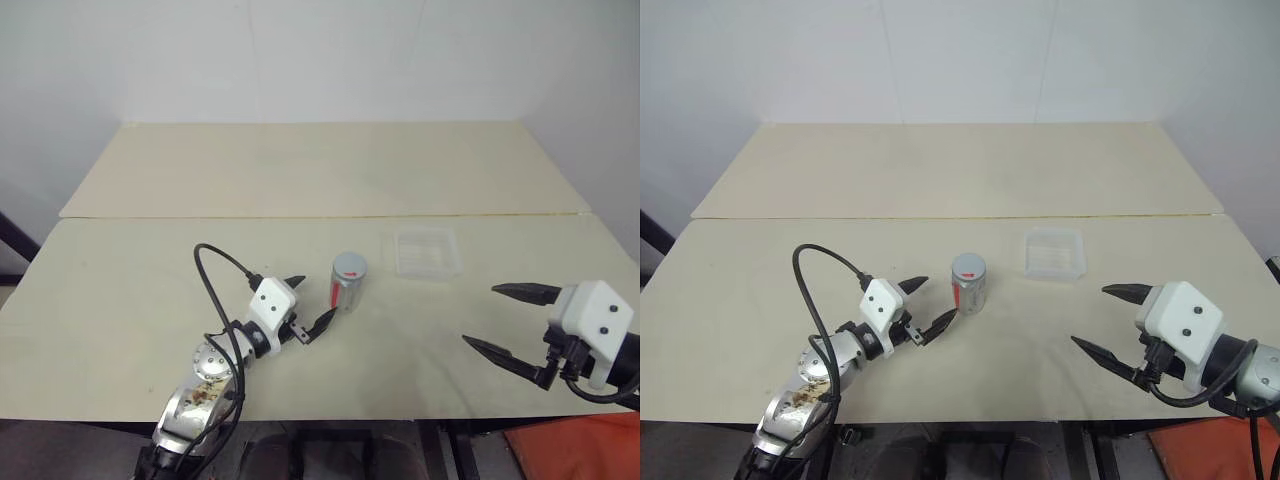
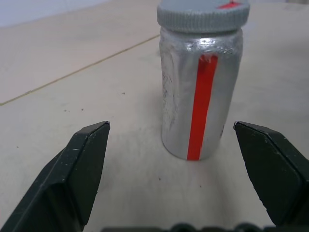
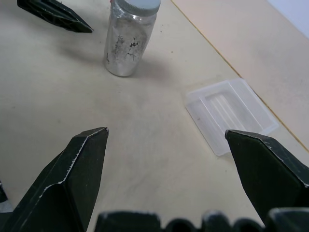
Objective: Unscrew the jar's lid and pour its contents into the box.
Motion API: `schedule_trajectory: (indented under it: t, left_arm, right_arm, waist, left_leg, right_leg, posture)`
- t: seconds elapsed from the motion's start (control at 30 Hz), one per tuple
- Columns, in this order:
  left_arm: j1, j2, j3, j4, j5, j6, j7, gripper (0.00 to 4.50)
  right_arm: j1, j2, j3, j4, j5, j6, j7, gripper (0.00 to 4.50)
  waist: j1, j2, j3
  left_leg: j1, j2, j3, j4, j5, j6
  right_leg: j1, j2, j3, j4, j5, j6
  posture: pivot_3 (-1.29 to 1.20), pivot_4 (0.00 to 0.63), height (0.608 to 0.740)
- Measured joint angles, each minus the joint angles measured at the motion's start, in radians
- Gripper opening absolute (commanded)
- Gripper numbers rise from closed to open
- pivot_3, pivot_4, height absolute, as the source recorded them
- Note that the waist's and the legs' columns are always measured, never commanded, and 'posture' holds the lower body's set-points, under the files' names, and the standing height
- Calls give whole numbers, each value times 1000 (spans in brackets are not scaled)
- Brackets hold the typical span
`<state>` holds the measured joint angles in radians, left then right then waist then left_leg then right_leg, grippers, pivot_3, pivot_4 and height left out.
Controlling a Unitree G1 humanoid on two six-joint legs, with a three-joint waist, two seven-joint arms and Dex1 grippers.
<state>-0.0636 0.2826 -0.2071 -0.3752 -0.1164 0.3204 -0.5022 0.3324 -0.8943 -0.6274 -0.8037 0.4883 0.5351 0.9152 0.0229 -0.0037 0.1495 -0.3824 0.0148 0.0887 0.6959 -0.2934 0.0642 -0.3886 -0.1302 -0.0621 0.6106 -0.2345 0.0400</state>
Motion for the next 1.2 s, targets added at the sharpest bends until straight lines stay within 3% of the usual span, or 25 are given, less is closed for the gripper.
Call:
schedule_trajectory:
  t: [1.2]
  left_arm:
    - [-108,-209,-85,255,75,-158,106,4481]
  right_arm:
    - [50,5,-29,-21,-11,1,-25,4500]
  waist:
    - [6,0,0]
  left_leg:
    - [-1,0,0,1,-2,3]
  right_leg:
    - [0,0,-1,0,0,0]
  posture:
    - [0,150,740]
